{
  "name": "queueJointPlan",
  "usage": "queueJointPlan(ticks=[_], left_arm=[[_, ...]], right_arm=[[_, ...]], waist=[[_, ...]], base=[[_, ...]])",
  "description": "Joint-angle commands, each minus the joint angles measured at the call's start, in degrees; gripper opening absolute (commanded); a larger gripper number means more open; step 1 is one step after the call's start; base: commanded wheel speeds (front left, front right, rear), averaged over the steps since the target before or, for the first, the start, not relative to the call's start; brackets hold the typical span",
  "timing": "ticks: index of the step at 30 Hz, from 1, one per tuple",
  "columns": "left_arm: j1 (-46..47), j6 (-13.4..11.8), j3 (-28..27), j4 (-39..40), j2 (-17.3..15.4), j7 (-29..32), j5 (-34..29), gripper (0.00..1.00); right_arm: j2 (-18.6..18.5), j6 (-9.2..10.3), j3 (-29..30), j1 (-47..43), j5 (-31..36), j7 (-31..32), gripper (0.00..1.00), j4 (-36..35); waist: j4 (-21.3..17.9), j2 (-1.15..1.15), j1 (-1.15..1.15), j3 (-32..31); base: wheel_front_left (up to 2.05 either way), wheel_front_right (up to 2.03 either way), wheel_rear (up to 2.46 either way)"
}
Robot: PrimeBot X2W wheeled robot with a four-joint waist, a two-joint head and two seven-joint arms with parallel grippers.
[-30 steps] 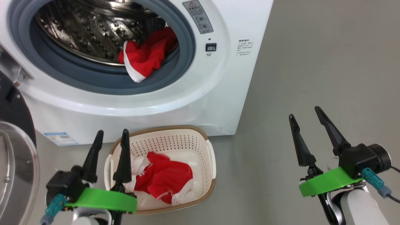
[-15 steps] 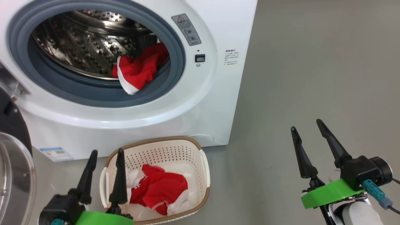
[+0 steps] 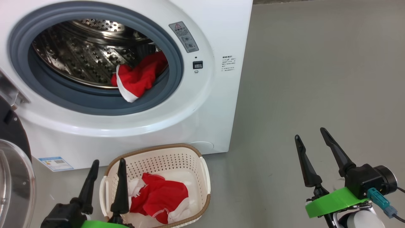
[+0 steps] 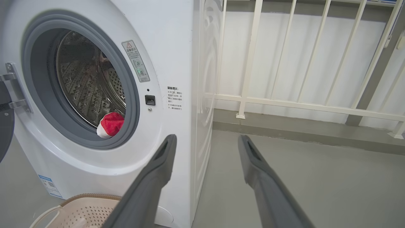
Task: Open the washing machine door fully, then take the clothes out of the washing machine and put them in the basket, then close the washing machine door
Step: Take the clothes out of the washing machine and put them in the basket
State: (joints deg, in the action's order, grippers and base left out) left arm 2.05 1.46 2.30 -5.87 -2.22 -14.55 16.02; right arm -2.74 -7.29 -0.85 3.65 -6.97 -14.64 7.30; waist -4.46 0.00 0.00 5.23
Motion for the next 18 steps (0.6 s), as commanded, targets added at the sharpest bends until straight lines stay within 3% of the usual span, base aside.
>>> queueJointPlan(ticks=[1, 18], left_arm=[[0.1, -0.5, -1.6, 1.3, -0.7, -0.4, 0.0, 1.00], [2.6, -1.3, 0.5, -1.0, -0.8, -0.2, 0.0, 1.00]], right_arm=[[-0.1, -0.20, -1.1, 0.4, 0.1, -0.4, 1.00, -1.7], [-0.1, -0.20, -1.7, 0.4, -0.2, -0.4, 1.00, -2.0]], waist=[[0.1, 0.00, 0.00, 0.0], [0.5, 0.00, 0.00, 1.4]], base=[[0.00, 0.00, 0.00], [0.00, 0.00, 0.00]])
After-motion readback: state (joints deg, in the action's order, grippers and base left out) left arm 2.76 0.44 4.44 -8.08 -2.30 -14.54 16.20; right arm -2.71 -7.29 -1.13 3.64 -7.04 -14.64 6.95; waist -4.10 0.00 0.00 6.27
